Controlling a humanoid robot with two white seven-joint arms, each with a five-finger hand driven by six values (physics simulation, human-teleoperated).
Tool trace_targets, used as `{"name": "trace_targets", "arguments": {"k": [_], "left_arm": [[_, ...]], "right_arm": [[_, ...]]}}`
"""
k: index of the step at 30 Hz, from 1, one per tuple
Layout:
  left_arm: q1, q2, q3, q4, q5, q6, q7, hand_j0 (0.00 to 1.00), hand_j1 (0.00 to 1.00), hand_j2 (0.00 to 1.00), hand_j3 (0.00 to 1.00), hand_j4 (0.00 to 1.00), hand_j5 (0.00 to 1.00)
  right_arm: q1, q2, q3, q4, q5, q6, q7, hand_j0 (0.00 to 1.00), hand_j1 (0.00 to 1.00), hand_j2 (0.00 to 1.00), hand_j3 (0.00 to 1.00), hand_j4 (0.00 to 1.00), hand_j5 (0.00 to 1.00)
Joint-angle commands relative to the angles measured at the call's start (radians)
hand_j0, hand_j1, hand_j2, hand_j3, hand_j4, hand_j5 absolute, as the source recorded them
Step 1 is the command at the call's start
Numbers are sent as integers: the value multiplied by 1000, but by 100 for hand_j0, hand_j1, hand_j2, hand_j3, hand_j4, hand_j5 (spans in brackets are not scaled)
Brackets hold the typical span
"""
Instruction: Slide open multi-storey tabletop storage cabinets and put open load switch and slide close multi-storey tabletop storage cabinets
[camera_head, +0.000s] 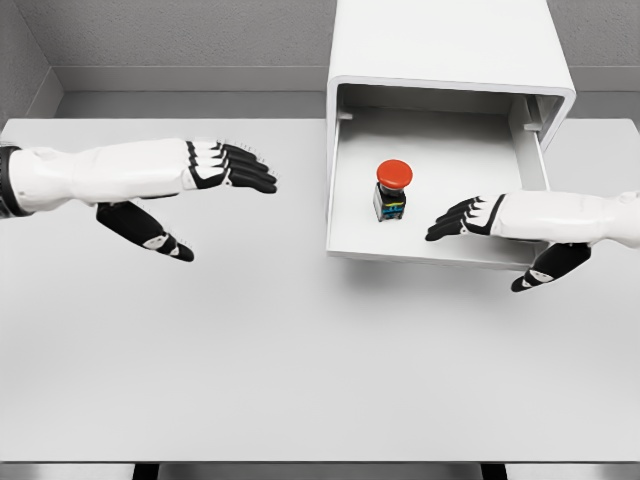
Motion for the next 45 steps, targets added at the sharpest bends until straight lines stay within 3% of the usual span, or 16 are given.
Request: {"name": "trace_targets", "arguments": {"k": [1,18,22,29,31,35,39,45], "left_arm": [[1,15,4,4,7,3,1,100,100,100,100,100,100],[6,52,9,6,6,3,1,100,100,100,100,100,100],[6,52,9,7,6,3,1,100,100,100,100,100,100],[8,61,9,9,6,3,1,100,100,100,100,100,100],[8,61,9,9,6,3,1,100,100,100,100,100,100],[6,61,10,9,6,3,1,100,100,100,100,100,100],[6,59,9,9,6,3,1,100,100,100,100,100,100],[6,59,9,10,6,3,1,100,100,100,100,100,100]], "right_arm": [[0,2,-3,0,-5,2,0,100,100,100,100,100,100],[-11,62,-88,19,86,2,-4,100,100,100,100,100,100],[-18,90,-118,59,101,2,-3,100,100,100,100,100,100],[-41,196,-127,229,146,2,-3,100,100,100,100,100,100],[-45,203,-127,243,147,2,-1,100,100,100,100,100,100],[-37,188,-127,217,152,2,-6,100,100,100,100,100,100],[-26,102,-127,28,150,2,-14,100,100,100,100,100,100],[112,88,-127,23,149,2,-40,100,100,100,100,100,100]]}}
